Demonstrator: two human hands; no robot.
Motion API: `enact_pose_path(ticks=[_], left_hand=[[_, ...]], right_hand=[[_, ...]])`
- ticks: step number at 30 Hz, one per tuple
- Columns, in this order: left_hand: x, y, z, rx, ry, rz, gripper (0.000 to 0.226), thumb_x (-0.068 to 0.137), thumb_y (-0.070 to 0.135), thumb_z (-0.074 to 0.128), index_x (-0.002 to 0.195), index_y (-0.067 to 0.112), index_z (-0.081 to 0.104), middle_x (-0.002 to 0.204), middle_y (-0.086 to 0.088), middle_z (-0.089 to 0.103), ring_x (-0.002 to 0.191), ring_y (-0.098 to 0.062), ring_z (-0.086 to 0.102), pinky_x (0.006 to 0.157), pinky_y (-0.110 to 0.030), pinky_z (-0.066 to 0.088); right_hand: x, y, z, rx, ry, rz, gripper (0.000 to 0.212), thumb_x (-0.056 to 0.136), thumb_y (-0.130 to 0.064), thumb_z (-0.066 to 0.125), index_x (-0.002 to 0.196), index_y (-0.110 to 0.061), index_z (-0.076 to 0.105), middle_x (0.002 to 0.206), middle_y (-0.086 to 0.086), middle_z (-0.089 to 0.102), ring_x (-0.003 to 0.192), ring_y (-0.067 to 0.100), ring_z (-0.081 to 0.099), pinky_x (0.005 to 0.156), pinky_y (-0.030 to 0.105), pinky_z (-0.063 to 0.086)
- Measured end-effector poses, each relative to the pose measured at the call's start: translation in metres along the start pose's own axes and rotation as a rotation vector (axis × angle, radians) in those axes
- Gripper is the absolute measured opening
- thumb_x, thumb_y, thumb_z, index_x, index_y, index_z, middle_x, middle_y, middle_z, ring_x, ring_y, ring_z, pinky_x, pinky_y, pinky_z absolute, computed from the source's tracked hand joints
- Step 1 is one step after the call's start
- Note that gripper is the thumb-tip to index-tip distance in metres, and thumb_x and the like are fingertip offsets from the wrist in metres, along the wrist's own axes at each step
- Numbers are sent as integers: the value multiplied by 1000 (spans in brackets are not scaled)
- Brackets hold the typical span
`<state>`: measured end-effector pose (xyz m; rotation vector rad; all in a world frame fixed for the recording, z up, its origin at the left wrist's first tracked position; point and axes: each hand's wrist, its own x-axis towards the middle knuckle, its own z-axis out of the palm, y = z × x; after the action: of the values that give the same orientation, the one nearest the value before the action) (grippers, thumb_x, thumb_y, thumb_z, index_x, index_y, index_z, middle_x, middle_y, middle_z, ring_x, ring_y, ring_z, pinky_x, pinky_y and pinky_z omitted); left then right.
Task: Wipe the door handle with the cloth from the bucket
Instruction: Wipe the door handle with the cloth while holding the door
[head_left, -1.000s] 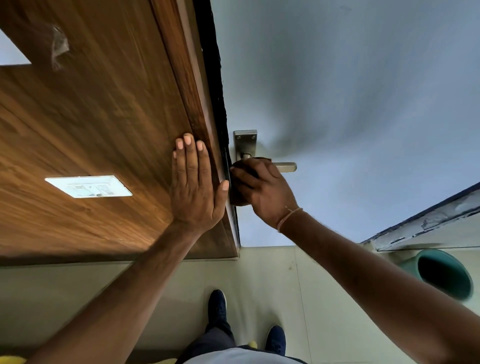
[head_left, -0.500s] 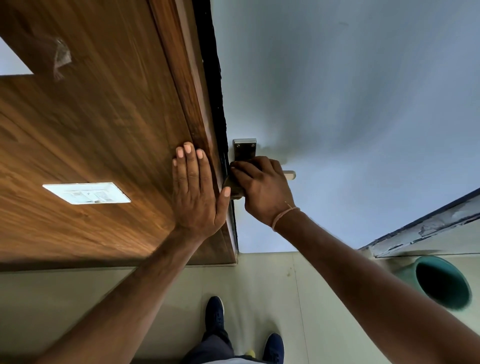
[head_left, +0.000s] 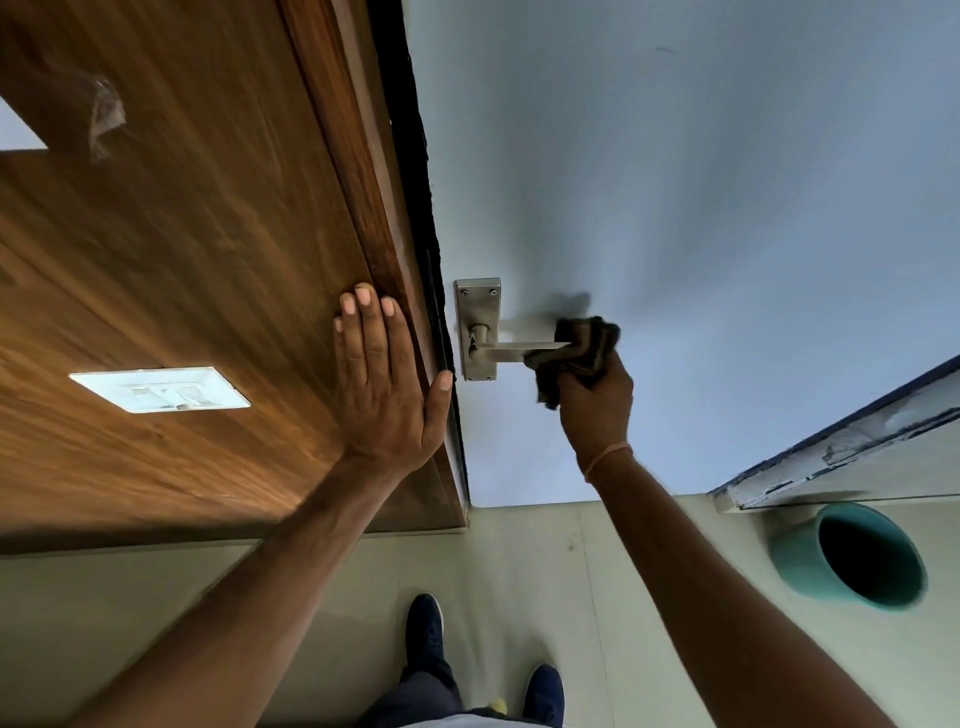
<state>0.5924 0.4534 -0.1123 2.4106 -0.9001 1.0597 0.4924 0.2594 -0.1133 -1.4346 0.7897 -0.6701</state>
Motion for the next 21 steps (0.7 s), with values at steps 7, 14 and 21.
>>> enact_pose_path(ticks=[7, 14, 21], left_hand=[[0, -3, -1, 11, -5, 8, 80, 109, 49, 25, 164, -7, 14, 172, -29, 13, 164, -42, 10, 134, -58, 19], [-1, -3, 1, 16, -13, 3, 80, 109, 50, 25, 164, -7, 14, 171, -29, 13, 164, -42, 9, 133, -59, 20], [-1, 0, 3, 3, -1, -11, 81, 109, 51, 26, 164, -7, 10, 171, -29, 10, 164, -41, 4, 132, -61, 21]], right_hand=[[-23, -7, 49, 863, -115, 594, 34, 96, 13, 39, 113, -1, 66, 108, 22, 68, 93, 36, 67, 87, 50, 56], [-29, -8, 51, 841, -327, 732, 39, 95, 8, 37, 119, -6, 64, 125, 23, 64, 113, 38, 63, 89, 48, 61], [-26, -28, 53, 868, -262, 836, 33, 100, 4, 36, 112, 1, 66, 120, 24, 68, 130, 41, 60, 100, 46, 57]])
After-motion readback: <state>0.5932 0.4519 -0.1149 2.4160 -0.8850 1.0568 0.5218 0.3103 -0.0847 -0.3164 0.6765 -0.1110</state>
